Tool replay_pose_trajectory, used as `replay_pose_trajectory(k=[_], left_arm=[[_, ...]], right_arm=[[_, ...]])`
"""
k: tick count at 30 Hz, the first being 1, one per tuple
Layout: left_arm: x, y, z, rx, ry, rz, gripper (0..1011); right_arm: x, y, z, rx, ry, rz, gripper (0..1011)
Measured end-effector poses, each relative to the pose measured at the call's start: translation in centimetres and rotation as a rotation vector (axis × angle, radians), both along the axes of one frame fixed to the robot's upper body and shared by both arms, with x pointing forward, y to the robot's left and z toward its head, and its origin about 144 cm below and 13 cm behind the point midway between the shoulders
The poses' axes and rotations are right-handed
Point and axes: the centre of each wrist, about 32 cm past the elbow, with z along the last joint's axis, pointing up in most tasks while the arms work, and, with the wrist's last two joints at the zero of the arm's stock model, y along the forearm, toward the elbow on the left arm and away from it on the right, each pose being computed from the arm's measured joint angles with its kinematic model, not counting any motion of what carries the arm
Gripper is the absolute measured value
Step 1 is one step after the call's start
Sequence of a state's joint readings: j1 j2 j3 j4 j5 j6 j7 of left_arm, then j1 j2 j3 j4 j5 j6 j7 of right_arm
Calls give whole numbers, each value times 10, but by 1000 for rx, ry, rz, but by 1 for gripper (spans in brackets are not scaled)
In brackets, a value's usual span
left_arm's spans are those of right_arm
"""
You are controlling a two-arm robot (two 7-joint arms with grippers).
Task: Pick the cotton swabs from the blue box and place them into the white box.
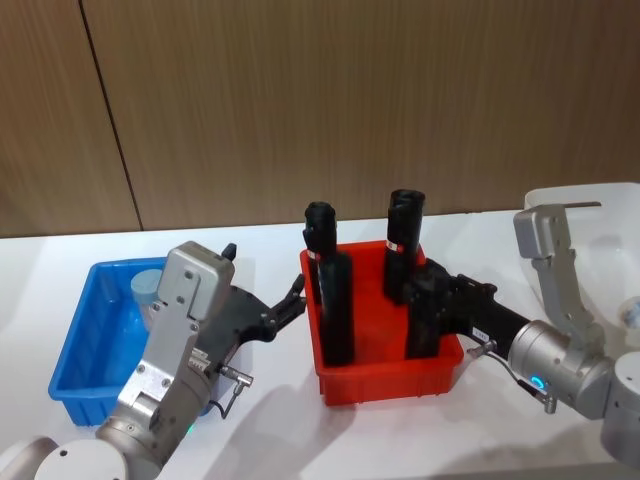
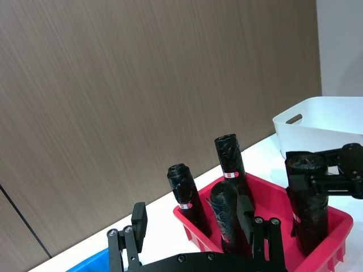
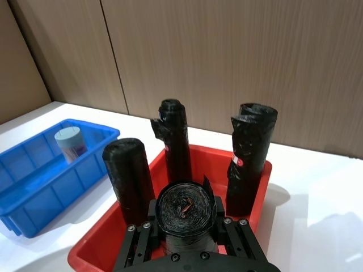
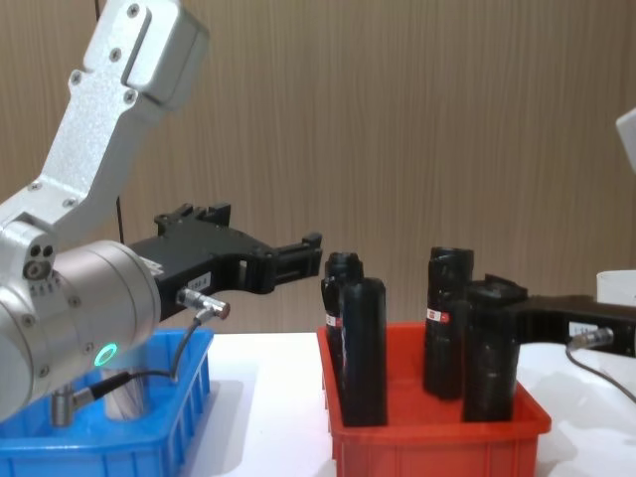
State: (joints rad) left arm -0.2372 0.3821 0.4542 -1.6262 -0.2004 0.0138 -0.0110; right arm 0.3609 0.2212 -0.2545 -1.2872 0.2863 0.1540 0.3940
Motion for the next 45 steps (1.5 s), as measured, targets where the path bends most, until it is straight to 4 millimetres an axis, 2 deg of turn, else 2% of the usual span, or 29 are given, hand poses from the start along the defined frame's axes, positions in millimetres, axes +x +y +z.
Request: replay_pose_trajectory(k=[11,19,31,45], left_arm=[[0,0,0,0,0,0,1004],[0,0,0,0,0,0,1004],[0,0,0,0,0,0,1004],[0,0,0,0,0,0,1004]], right_arm=[[-6,2,21,3,-67,-1,512],[-10,-5,47,-4,-138,-37,512],[-8,-37,82,-56,-223,-161,512],[6,-78,99,-115,-272,-310,512]])
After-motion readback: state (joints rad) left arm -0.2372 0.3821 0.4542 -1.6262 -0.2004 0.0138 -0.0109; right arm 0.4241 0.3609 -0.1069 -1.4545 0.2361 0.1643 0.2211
